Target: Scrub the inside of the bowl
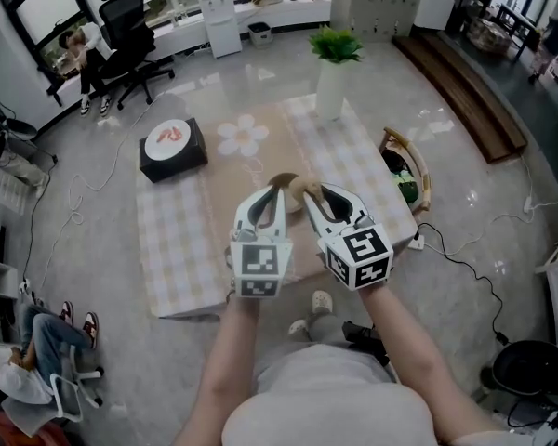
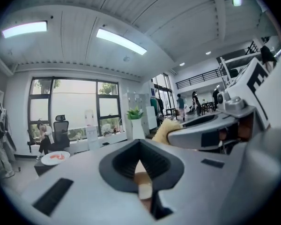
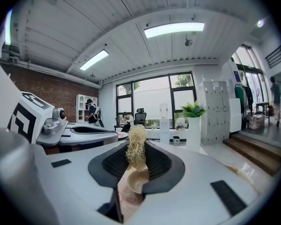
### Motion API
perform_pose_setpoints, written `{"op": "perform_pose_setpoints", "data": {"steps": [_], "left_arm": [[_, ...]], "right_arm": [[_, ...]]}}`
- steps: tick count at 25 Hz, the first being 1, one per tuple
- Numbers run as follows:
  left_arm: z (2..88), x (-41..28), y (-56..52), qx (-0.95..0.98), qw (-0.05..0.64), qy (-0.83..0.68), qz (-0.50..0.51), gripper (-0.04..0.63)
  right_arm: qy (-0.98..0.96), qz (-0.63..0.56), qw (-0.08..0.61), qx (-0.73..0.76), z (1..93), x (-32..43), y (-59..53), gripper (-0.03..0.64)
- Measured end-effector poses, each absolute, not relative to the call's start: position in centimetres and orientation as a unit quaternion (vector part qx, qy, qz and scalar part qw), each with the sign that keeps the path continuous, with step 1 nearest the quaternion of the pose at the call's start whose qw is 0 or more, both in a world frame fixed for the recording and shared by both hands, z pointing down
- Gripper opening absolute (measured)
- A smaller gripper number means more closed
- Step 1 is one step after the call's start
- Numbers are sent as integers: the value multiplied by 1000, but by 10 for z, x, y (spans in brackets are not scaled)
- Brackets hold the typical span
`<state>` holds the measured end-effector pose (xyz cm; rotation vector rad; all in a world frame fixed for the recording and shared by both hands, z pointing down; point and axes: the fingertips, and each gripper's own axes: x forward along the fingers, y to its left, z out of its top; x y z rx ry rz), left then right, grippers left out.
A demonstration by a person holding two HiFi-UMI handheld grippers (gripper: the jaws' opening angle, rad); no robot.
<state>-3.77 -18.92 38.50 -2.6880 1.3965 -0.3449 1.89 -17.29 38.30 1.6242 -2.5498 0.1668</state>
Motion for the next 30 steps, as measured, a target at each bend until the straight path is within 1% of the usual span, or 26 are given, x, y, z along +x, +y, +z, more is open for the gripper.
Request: {"op": "perform_pose_setpoints", "data": {"steps": [5,14,19,24,30], "left_arm": [[358,-36,-181,-882,64,461,-71,11],[321,-26,-169,-880,94,465,-22,11],[298,-19,-157,-881,108,460,21,11],[281,-17,-151,-870,138,472,29,11],[276,-18,-143,-864,151,480,34,11]], "right_arm": [[-837,11,45,546,360,19,-165,91],[-832,-28,21,554,332,26,-157,89],[-834,-50,10,549,316,29,-149,87],[-836,-73,-1,544,299,30,-143,87],[-833,-80,-18,548,289,34,-137,84]]}}
